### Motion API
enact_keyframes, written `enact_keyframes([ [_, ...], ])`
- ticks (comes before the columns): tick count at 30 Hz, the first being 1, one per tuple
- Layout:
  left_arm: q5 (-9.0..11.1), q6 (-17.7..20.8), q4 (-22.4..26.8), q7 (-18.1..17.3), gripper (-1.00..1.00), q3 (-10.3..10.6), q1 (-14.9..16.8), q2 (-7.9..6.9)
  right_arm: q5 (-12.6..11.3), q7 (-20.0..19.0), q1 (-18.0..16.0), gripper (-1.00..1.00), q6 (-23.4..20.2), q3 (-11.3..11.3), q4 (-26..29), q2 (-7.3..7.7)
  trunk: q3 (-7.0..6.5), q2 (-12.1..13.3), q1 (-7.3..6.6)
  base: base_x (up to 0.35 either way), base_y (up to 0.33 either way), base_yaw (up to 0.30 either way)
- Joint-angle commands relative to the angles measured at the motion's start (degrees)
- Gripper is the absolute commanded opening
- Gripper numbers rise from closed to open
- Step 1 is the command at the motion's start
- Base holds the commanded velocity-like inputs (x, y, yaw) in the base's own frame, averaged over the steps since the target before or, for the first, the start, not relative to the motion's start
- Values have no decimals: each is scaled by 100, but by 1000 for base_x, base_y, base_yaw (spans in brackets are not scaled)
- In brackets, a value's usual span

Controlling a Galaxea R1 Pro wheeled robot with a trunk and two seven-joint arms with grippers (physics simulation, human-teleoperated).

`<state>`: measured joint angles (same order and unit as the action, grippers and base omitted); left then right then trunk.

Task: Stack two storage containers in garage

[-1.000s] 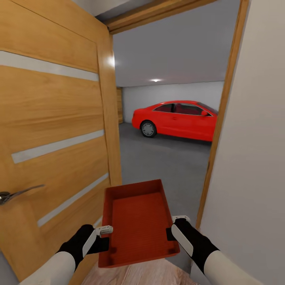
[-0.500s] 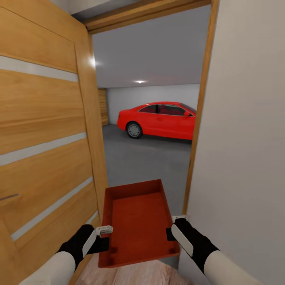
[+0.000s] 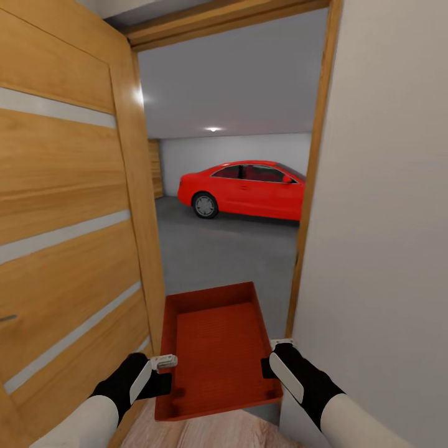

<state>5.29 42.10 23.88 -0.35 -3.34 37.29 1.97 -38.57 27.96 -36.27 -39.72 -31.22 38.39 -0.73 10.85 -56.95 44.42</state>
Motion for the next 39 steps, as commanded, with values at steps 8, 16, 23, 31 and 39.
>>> enact_keyframes([
  [8,42,26,11,18,-100,-62,7,30,-125,44,-2,-100,-4,-96,2,-5,8,-6,3,214,237,0],
  [16,42,26,11,18,-100,-60,7,32,-125,43,-2,-100,-3,-101,2,-6,8,-6,3,74,74,0],
  [23,42,26,11,17,-100,-61,7,32,-125,43,-2,-100,-5,-97,2,-6,8,-6,3,3,19,0],
  [31,42,26,11,18,-100,-62,7,32,-124,43,-2,-100,-4,-98,2,-5,6,-6,3,0,154,-28],
  [39,42,26,11,18,-100,-62,7,32,-125,43,-2,-100,-3,-99,2,-6,-11,-6,3,0,11,-225],
])
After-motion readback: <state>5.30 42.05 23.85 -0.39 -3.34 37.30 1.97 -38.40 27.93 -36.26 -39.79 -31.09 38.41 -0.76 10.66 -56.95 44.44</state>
